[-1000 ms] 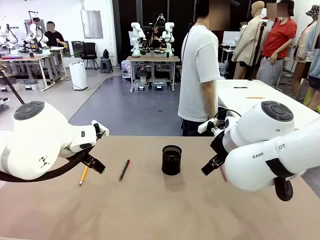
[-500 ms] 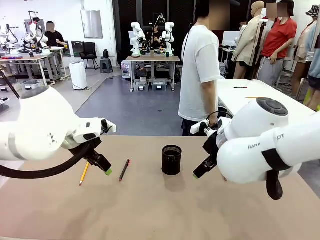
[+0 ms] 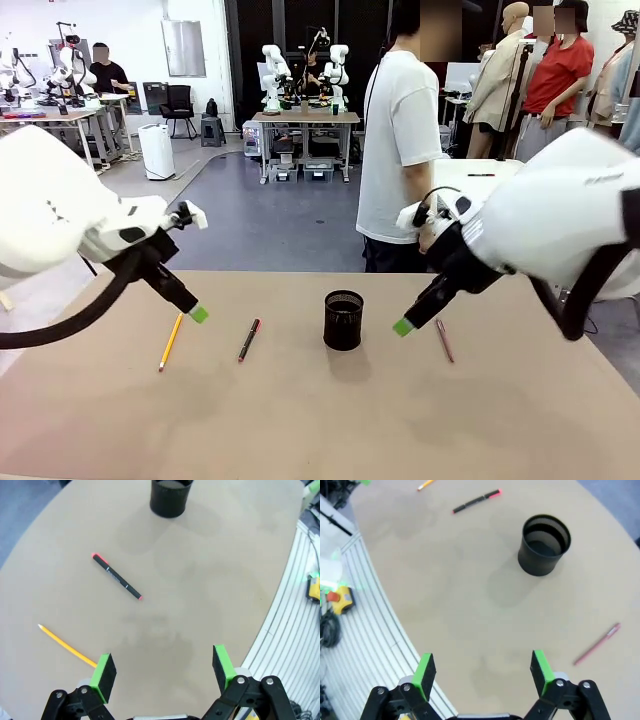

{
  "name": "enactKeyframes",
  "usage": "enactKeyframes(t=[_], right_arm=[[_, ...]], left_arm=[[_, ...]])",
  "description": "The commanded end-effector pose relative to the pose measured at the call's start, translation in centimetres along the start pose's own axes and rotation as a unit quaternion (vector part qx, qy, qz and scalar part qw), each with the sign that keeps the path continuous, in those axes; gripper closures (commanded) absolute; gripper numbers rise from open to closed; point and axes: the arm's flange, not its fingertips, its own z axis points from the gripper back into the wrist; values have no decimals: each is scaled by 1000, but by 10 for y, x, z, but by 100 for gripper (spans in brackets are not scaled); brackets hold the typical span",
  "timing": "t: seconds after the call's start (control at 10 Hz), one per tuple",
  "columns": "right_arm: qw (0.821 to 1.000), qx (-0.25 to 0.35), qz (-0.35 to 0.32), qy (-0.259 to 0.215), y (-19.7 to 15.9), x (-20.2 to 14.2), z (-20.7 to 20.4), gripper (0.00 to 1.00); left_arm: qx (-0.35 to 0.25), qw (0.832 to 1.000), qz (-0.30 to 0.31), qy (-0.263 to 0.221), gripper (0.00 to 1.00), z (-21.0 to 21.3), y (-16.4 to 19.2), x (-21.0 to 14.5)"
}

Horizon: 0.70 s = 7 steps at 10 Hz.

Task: Place the pens into the pen holder.
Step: Pick up a writing instrument from the table and place it into the Pen holder.

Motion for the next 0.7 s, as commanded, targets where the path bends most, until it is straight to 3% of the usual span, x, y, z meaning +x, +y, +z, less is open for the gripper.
enactKeyframes(t=[0.0, 0.3, 0.6], right_arm=[[999, 25, 24, -9, -21, 5, 17, 0], [999, 23, 36, -34, -31, 6, 55, 0], [997, -9, 47, -66, -42, -2, 95, 0]], left_arm=[[-4, 999, -39, -16, 0, 20, 11, 1], [46, 997, -52, -30, 0, 55, 22, 7], [56, 996, -66, -38, 0, 82, 37, 11]])
